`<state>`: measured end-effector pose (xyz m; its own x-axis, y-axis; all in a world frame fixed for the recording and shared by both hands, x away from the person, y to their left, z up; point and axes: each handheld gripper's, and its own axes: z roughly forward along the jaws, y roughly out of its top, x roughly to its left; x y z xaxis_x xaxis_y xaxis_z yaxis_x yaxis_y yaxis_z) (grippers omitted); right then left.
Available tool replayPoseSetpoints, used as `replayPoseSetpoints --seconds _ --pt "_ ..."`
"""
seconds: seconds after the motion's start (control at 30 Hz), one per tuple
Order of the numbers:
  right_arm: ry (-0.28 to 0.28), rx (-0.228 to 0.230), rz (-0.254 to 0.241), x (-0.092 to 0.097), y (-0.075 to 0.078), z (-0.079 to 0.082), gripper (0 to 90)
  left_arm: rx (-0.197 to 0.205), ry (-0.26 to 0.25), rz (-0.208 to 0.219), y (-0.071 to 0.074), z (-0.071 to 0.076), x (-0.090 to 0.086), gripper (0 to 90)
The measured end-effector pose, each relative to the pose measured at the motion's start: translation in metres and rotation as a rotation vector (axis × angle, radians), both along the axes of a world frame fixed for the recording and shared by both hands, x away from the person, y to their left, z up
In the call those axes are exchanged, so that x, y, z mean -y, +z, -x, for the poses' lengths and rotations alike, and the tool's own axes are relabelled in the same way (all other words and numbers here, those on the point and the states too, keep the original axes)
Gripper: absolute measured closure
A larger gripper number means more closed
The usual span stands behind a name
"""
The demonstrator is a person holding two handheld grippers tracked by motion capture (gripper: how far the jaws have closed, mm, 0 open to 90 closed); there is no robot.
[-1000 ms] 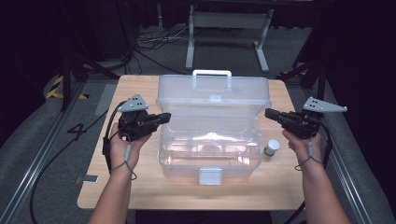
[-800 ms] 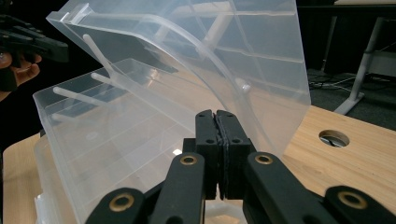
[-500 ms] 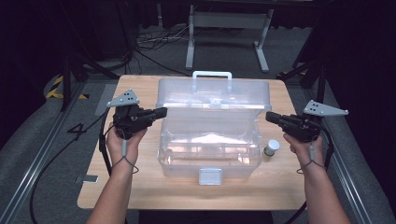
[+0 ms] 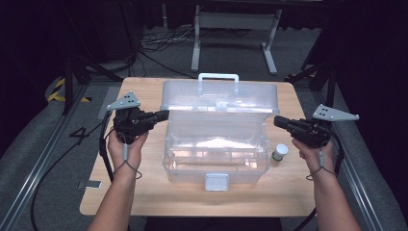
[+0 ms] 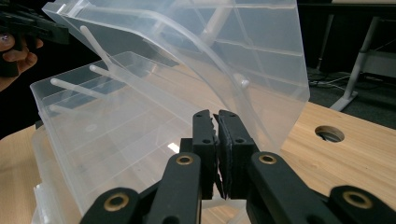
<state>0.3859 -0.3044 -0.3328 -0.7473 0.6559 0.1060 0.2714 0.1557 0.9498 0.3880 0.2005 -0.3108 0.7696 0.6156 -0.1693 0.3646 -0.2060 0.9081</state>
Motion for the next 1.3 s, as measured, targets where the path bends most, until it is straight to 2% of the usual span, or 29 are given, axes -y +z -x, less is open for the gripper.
replayPoseSetpoints --seconds 0.1,0.33,0.5,0.6,0.73,0.9,1.1,1.23,1.3 --pt "-0.006 -0.001 0.004 0.002 0.001 0.003 83.9 0.018 0.01 -0.022 0.001 0.001 0.003 89.4" --pt "-0.027 0.0 -0.012 0.009 0.003 0.008 76.7 0.035 0.011 -0.036 0.004 0.0 0.006 89.5" --pt "-0.054 -0.009 0.011 0.009 0.003 0.01 65.6 0.029 0.021 -0.012 0.004 -0.003 0.006 89.5" --pt "-0.083 -0.008 0.043 0.005 0.003 0.012 57.4 0.037 0.035 -0.016 0.004 -0.004 0.007 89.4" --pt "-0.104 -0.009 0.05 0.001 0.003 0.012 49.7 0.04 0.046 -0.014 0.004 -0.005 0.008 89.2" --pt "-0.152 -0.02 0.065 -0.008 0.005 0.009 44.4 0.038 0.048 -0.028 0.005 -0.006 0.008 89.1" --pt "-0.199 0.02 0.116 -0.025 0.01 0.003 37.5 0.042 0.053 -0.036 0.005 -0.005 0.009 88.3" --pt "-0.227 0.003 0.108 -0.035 0.015 -0.004 34.5 0.042 0.055 -0.036 0.005 -0.005 0.01 88.3" --pt "-0.261 0.01 0.121 -0.041 0.017 -0.006 27.3 0.043 0.054 -0.036 0.005 -0.005 0.01 88.3"
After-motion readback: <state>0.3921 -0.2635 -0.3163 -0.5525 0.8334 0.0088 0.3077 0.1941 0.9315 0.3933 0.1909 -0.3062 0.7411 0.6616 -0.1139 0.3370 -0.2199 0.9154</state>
